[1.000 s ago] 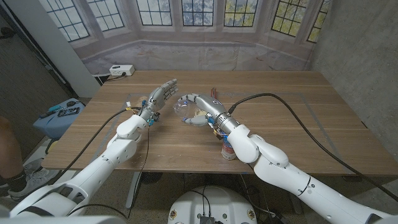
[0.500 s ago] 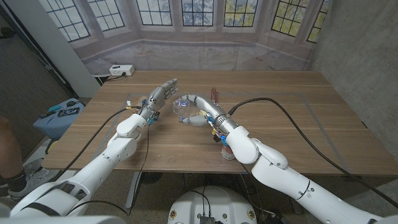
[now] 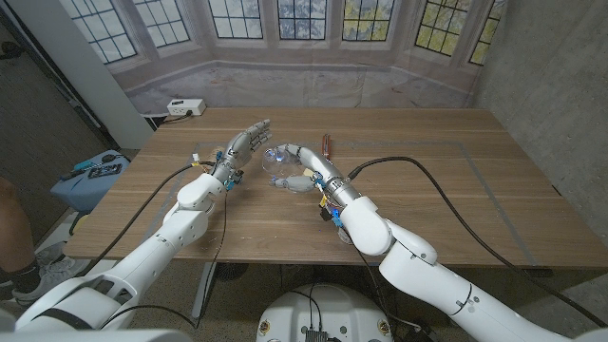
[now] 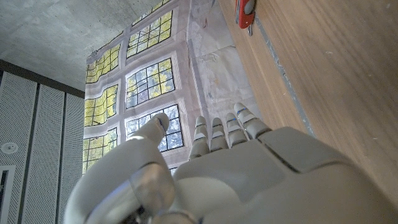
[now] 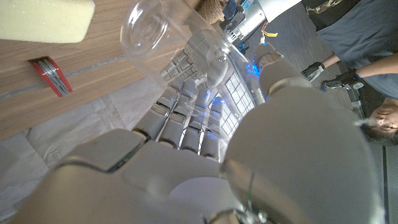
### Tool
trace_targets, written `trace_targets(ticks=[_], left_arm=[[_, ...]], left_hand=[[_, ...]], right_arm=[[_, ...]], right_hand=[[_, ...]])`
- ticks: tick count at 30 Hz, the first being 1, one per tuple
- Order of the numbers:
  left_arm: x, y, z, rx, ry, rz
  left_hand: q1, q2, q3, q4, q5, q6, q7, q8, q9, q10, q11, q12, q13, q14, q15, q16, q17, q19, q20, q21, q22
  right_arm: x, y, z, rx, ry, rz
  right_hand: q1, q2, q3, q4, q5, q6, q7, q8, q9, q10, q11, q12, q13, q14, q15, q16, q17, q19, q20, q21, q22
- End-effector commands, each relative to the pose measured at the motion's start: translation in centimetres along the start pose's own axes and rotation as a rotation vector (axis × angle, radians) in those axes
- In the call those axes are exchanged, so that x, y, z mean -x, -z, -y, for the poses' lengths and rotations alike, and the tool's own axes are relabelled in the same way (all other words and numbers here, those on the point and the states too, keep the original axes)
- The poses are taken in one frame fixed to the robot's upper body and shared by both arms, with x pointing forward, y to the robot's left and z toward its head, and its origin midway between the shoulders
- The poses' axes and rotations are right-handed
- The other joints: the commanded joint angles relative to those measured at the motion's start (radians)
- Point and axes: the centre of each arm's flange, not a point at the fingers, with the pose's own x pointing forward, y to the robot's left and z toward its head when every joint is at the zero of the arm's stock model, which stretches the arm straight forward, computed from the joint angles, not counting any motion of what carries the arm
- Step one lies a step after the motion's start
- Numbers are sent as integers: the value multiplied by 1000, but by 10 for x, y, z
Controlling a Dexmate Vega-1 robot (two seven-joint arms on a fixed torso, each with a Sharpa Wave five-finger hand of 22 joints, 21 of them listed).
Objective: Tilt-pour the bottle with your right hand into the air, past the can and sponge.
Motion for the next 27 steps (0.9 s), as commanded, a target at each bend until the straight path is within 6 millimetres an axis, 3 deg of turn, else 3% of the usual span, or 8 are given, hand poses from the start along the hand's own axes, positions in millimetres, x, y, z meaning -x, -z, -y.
trace_targets(ticks=[1, 27], left_arm=[[0, -10, -8, -26, -30, 38], [0, -15, -15, -28, -54, 55]], left_hand=[[9, -1, -6, 1, 5, 5, -4, 0, 3, -7, -1, -2, 4, -10, 5, 0, 2, -8, -3, -1, 2], [11, -2, -9, 0, 5, -1, -6, -2, 3, -11, 0, -1, 4, -15, 4, 2, 2, -10, -1, -2, 2]], right_arm=[[7, -2, -6, -97, 49, -68], [-4, 7, -26, -272, 82, -134]], right_hand=[[29, 18, 7, 11, -3, 4, 11, 3, 0, 5, 11, 8, 2, -1, -90, 3, 2, -4, -4, 4, 2], [43, 20, 3, 15, -12, 13, 20, 2, 1, 10, 22, 13, -1, 4, -82, 4, 8, -2, 1, 7, 2]])
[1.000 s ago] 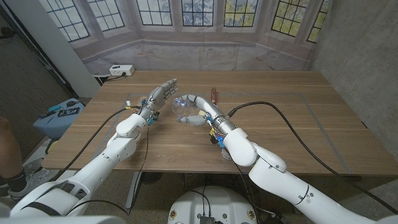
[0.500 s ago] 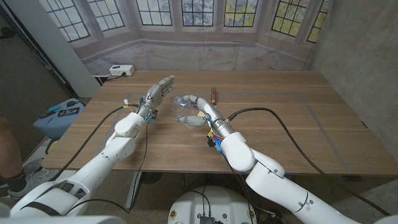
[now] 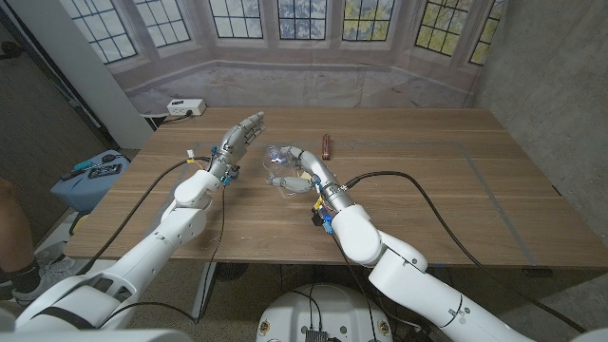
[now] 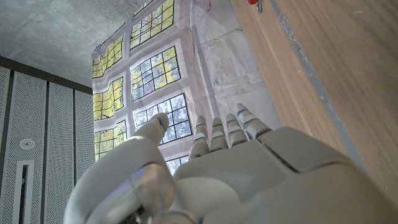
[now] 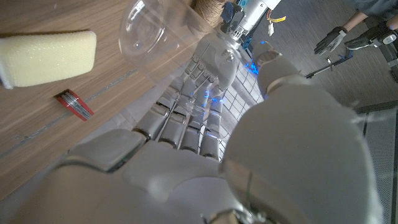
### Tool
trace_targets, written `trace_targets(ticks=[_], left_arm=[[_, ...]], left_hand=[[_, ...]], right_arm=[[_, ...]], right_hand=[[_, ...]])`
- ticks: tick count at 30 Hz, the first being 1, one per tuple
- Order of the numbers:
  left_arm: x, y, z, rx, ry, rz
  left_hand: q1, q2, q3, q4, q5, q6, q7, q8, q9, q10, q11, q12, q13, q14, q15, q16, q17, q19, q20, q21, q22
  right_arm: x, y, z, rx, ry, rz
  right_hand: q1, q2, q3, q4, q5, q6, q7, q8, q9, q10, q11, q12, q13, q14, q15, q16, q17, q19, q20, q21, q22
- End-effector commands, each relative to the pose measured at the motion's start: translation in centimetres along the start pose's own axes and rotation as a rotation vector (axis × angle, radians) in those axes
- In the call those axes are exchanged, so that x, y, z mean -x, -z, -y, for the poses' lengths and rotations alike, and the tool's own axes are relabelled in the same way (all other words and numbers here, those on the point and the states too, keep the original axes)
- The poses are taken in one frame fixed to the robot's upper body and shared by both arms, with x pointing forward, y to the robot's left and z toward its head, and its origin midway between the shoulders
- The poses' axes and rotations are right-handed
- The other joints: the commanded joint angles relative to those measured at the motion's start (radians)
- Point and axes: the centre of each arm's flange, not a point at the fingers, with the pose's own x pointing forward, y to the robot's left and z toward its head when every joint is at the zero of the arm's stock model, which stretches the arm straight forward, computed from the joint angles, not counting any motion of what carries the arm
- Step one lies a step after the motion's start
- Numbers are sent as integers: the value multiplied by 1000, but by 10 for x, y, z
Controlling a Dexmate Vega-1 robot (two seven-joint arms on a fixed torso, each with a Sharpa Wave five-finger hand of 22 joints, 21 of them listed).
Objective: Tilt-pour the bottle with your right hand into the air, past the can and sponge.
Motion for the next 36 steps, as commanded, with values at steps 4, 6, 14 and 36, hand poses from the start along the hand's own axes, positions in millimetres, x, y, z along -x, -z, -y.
trace_targets(ticks=[4, 6, 14, 36], left_arm=[[3, 1, -6, 5, -21, 6], [4, 1, -6, 8, -24, 7], [5, 4, -3, 10, -40, 5], [7, 10, 5, 21, -26, 9]], left_hand=[[12, -2, -4, -1, 5, 3, -3, -2, 3, -6, 5, -1, 4, -6, 3, 3, 2, -1, 0, 1, 2], [12, -2, -4, -1, 5, 3, -3, -2, 3, -6, 5, -1, 4, -6, 4, 3, 2, -1, 0, 1, 2], [12, -2, -6, -1, 5, -14, -5, -7, 2, -18, 5, -4, 4, -12, 3, 2, 2, -3, 1, 1, 2], [14, -3, -11, -3, 5, -34, -8, -8, 2, -46, 10, -9, 3, -36, 12, -1, 1, -16, 4, -3, 2]], right_arm=[[-4, 8, -13, -91, 0, -44], [-4, 9, -15, -99, -2, -48], [-5, 13, -18, -117, -3, -66], [5, 19, -33, -118, 54, -113]], right_hand=[[11, 23, 4, 11, -6, 10, 4, 4, 0, 6, 8, 11, 4, 7, -82, 6, 6, 0, 2, 8, 2], [13, 22, 4, 10, -7, 10, 4, 4, 0, 6, 7, 11, 4, 7, -81, 7, 7, 2, 2, 9, 3], [17, 25, -1, 12, -11, 14, 4, 3, 0, 9, 5, 12, 1, 7, -80, 9, 11, 4, 2, 10, 3], [24, 24, 0, 12, -16, 26, 4, 3, 0, 21, 7, 16, -7, 24, -84, 7, 8, 15, 3, 13, 2]])
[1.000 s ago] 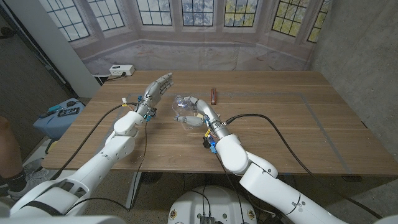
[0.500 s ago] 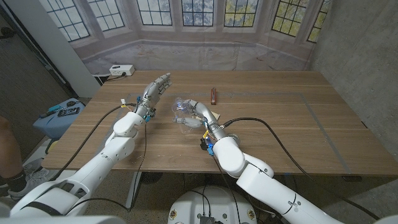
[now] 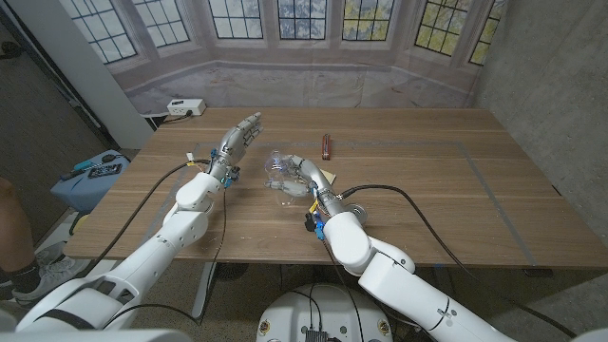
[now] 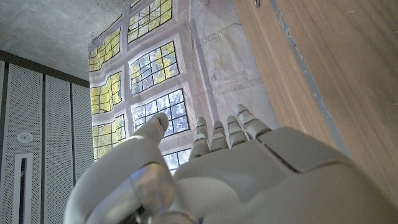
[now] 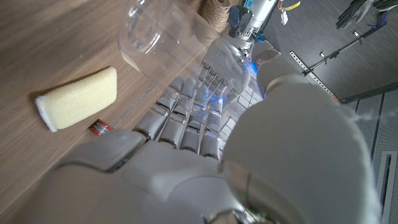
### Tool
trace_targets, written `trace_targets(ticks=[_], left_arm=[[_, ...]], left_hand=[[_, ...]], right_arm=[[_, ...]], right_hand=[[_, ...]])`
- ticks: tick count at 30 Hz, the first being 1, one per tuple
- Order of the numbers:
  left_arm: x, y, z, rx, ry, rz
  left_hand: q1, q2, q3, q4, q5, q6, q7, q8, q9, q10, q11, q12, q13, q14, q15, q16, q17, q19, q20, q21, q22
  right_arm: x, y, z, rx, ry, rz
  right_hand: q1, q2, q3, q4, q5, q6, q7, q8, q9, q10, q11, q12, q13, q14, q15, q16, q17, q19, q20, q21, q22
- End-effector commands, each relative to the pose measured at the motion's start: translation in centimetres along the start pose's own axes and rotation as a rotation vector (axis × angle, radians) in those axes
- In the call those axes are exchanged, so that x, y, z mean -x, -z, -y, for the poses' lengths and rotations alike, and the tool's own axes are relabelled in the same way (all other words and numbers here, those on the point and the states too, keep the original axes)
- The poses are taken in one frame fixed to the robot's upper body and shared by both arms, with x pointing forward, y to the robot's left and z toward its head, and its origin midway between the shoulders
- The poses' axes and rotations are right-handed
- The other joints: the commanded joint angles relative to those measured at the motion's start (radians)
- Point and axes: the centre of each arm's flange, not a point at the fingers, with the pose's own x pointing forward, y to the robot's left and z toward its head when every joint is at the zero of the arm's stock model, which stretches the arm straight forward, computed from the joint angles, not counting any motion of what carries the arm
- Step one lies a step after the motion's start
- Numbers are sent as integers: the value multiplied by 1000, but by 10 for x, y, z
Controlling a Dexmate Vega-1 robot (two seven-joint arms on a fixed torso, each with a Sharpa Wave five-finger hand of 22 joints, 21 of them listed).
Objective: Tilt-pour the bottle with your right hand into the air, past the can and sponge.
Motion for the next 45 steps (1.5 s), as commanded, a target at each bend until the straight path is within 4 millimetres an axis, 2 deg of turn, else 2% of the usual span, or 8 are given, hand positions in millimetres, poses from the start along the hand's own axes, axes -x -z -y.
trace_targets(ticks=[1, 8, 15, 30, 37, 45], left_arm=[[2, 3, 3, 6, 10, 8], [4, 3, 3, 6, 14, 14], [6, 3, 3, 7, 17, 16], [5, 2, 4, 7, 21, 13], [4, 3, 6, 8, 23, 12], [7, 1, 6, 3, 14, 16]], left_hand=[[10, 1, -4, -2, 5, -3, 4, 1, 2, -4, 4, -1, 3, -6, 4, -1, 1, 0, -1, -2, 2], [11, 1, -5, -3, 6, -4, 4, 1, 1, -4, 4, 0, 3, -7, 3, 0, 1, 0, -2, -2, 2], [12, 1, -5, -4, 6, -5, 4, 2, 1, -5, 3, 1, 3, -7, 3, 1, 1, -1, -2, -2, 2], [14, 2, -6, -5, 6, -5, 4, 4, 1, -5, 4, 3, 3, -7, 3, 2, 1, -1, -1, -1, 2], [14, 2, -7, -5, 6, -6, 4, 4, 1, -6, 4, 4, 3, -7, 3, 3, 1, -2, -2, -1, 2], [15, 2, -7, -6, 6, -1, 5, 6, 1, -5, 3, 5, 3, -7, 3, 3, 0, -2, -2, 0, 2]], right_arm=[[7, 5, -13, 13, 23, -17], [9, 7, -20, 25, 39, -22], [9, 12, -25, 46, 56, -16], [3, 24, -29, 66, 61, -18], [5, 29, -34, 63, 83, -30], [6, 32, -38, 46, 108, -48]], right_hand=[[23, 21, 7, 5, -1, 12, -1, 7, 0, 19, -2, 5, -1, 12, -89, 7, 1, 12, -1, 9, 3], [25, 20, 10, 5, -2, 15, -1, 7, 0, 24, 0, 5, -5, 15, -89, 4, -2, 14, 0, 9, 2], [24, 18, 12, 6, -3, 19, -4, 6, -1, 26, -10, 4, -10, 18, -94, 1, -4, 17, -2, 9, 2], [13, 16, 10, 12, -6, 21, -6, 5, -2, 29, -11, 5, -16, 27, -97, -1, -7, 23, -7, 10, 2], [11, 15, 11, 12, -6, 25, -8, 5, -3, 34, -20, 7, -18, 31, -101, -2, -9, 28, -9, 10, 2], [14, 16, 9, 10, -8, 27, -8, 5, -3, 36, -17, 9, -19, 32, -101, -2, -7, 32, -11, 11, 2]])
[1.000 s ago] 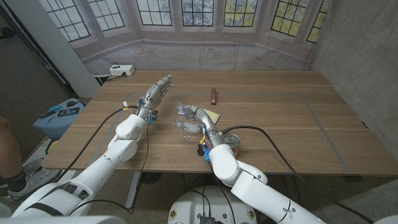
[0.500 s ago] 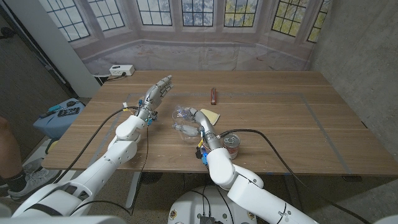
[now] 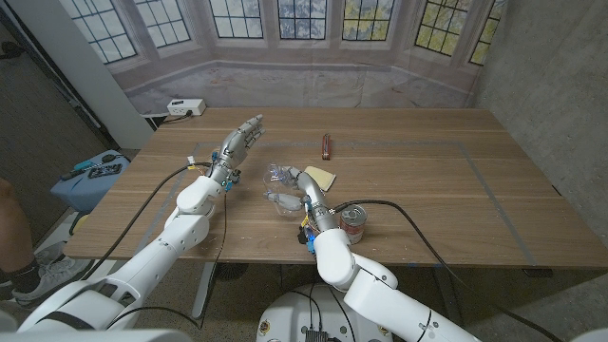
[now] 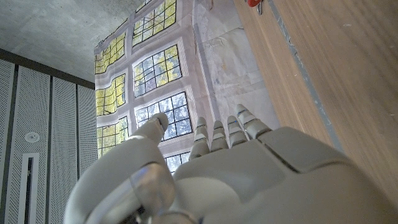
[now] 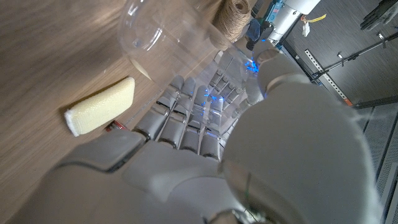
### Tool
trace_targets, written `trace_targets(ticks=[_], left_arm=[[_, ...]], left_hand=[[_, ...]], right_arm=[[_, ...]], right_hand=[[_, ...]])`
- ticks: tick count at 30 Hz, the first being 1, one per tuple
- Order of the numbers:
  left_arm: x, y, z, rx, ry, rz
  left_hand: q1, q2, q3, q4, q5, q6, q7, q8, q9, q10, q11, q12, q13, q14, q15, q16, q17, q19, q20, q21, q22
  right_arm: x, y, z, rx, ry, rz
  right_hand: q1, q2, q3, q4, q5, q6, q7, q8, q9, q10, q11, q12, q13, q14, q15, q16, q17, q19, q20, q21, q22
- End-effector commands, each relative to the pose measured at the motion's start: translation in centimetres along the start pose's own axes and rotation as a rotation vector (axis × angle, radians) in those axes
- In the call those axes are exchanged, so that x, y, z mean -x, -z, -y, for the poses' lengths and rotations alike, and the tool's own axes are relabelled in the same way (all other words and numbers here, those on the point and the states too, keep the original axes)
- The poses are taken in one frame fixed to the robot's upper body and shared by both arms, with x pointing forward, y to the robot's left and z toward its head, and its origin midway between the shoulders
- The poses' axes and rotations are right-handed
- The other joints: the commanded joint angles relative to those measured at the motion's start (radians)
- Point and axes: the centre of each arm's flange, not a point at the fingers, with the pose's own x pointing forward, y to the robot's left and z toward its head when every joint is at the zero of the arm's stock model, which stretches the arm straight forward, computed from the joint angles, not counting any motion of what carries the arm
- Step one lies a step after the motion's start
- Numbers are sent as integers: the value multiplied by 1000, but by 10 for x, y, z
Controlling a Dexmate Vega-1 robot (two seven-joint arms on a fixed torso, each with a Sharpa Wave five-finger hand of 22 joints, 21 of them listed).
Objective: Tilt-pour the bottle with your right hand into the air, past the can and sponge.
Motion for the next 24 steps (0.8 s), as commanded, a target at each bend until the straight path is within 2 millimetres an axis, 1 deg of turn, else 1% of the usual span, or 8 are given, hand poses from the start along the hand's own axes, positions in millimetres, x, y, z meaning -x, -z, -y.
trace_targets(ticks=[1, 14, 16, 24], left_arm=[[2, -1, 1, -3, -8, 1], [8, 4, 5, 11, -8, -3], [9, 4, 6, 11, -9, -3], [11, 1, 6, 5, -13, 7]], left_hand=[[12, -2, -3, -2, 6, 1, 4, 6, 3, -6, 3, 5, 3, -8, 4, 3, 1, -2, -2, 0, 2], [14, -1, -3, -3, 7, 10, 7, 10, 3, 0, 4, 8, 3, -5, 4, 5, 0, -1, 0, 1, 2], [14, -1, -3, -3, 7, 11, 7, 10, 3, 0, 4, 9, 3, -5, 4, 5, 0, 0, 0, 1, 2], [15, -1, -2, -4, 7, 12, 7, 10, 4, 0, 4, 9, 3, -5, 4, 5, 0, 0, 1, 1, 2]], right_arm=[[3, 7, -8, -13, 37, -25], [10, 11, -16, -14, 95, -51], [10, 12, -17, -8, 104, -45], [8, 19, -21, 0, 124, -43]], right_hand=[[10, 21, 8, 11, 0, 15, -1, 5, 1, 24, -14, 5, 1, 10, -93, 4, 5, 12, -4, 4, 2], [5, 17, 9, 11, -1, 31, 1, 9, 0, 37, -11, 9, -5, 30, -94, 5, 0, 24, -4, 6, 2], [4, 17, 9, 11, -1, 33, 0, 10, -1, 39, -18, 11, -5, 34, -95, 5, -1, 25, -3, 6, 2], [4, 16, 9, 11, -1, 34, -2, 9, -1, 40, -20, 13, -5, 36, -99, 3, -2, 29, -5, 6, 2]])
